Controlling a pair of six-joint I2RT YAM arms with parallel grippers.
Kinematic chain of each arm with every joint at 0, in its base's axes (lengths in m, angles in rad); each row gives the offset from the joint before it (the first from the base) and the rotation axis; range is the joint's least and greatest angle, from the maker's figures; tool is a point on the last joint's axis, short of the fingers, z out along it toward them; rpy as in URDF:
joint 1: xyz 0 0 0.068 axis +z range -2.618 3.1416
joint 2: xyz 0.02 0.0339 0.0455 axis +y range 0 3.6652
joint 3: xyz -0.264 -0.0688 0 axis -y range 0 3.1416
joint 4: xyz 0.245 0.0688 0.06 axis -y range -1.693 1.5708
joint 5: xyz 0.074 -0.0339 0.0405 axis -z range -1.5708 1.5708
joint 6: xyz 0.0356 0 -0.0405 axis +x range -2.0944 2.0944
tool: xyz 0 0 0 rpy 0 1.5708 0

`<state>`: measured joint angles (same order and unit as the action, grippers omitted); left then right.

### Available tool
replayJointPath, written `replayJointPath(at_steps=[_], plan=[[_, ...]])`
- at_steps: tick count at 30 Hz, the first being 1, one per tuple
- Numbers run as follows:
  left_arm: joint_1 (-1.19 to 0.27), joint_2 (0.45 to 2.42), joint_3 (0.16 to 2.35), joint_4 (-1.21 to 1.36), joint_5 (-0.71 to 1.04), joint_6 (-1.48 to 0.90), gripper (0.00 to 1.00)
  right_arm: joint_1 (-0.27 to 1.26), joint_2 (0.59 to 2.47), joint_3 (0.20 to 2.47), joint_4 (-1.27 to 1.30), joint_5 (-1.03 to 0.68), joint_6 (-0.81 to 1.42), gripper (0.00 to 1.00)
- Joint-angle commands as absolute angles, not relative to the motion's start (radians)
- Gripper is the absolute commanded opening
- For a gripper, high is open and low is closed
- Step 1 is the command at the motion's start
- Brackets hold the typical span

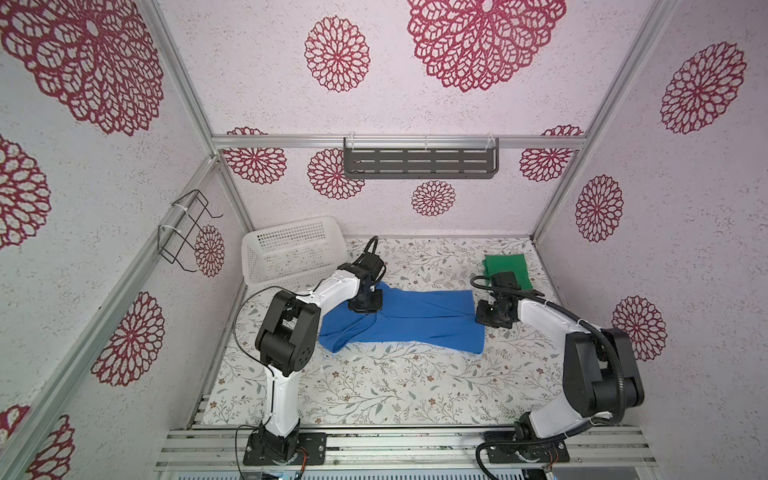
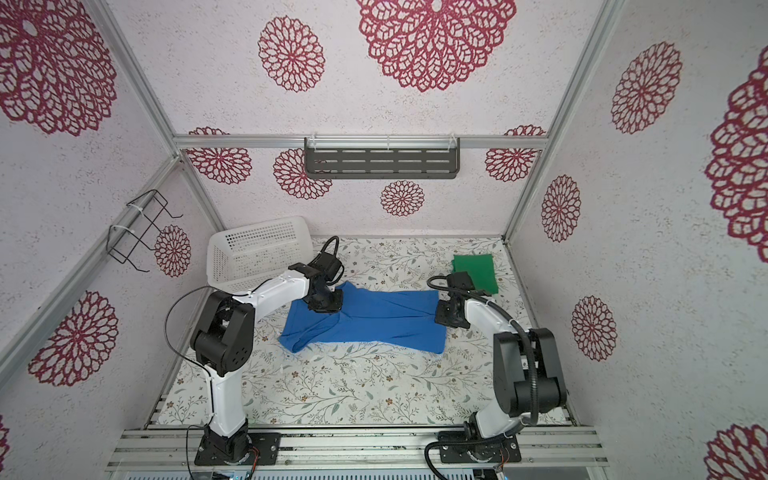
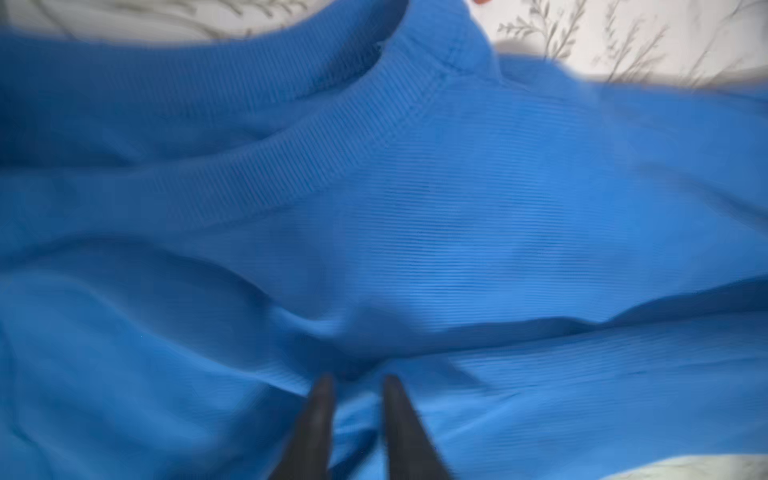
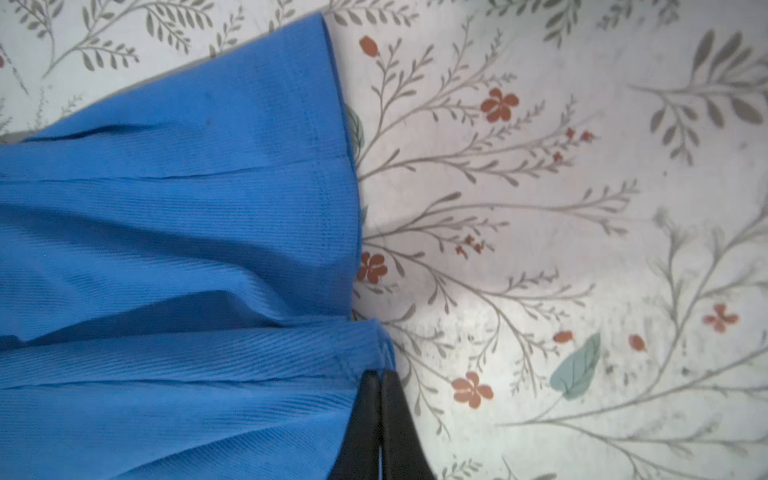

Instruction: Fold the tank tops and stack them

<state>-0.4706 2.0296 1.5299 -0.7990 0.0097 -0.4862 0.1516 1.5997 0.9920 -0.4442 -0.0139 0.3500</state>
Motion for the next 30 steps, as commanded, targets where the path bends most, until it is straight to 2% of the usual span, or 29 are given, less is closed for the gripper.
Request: replayJointPath(at_steps=[1, 2, 4, 12, 16, 26, 28, 30], plan=[[-0.454, 1.977, 1.581, -0.872, -0.046, -0.413, 0.42, 0.146, 1.607, 1.094, -0.417, 0.000, 0.284, 0.22], [-0.450, 1.934, 1.579, -0.891, -0.068, -0.407, 0.46, 0.145, 1.606, 1.119, -0.440, 0.003, 0.272, 0.29], [-0.443, 1.865, 1.552, -0.916, -0.095, -0.403, 0.49, 0.146, 1.595, 1.156, -0.501, 0.012, 0.259, 0.35], [-0.443, 1.509, 1.146, -0.898, -0.132, -0.567, 0.46, 0.187, 1.420, 1.026, -0.614, -0.048, 0.294, 0.37], [-0.446, 1.412, 0.975, -0.861, -0.140, -0.648, 0.45, 0.224, 1.383, 0.954, -0.618, -0.088, 0.329, 0.37], [-0.453, 1.519, 0.929, -0.785, -0.178, -0.649, 0.48, 0.276, 1.403, 0.956, -0.597, -0.104, 0.346, 0.37], [-0.451, 1.555, 0.946, -0.778, -0.186, -0.643, 0.44, 0.281, 1.407, 0.953, -0.597, -0.106, 0.347, 0.37], [-0.446, 1.588, 0.963, -0.779, -0.190, -0.637, 0.35, 0.283, 1.404, 0.946, -0.597, -0.107, 0.349, 0.37]])
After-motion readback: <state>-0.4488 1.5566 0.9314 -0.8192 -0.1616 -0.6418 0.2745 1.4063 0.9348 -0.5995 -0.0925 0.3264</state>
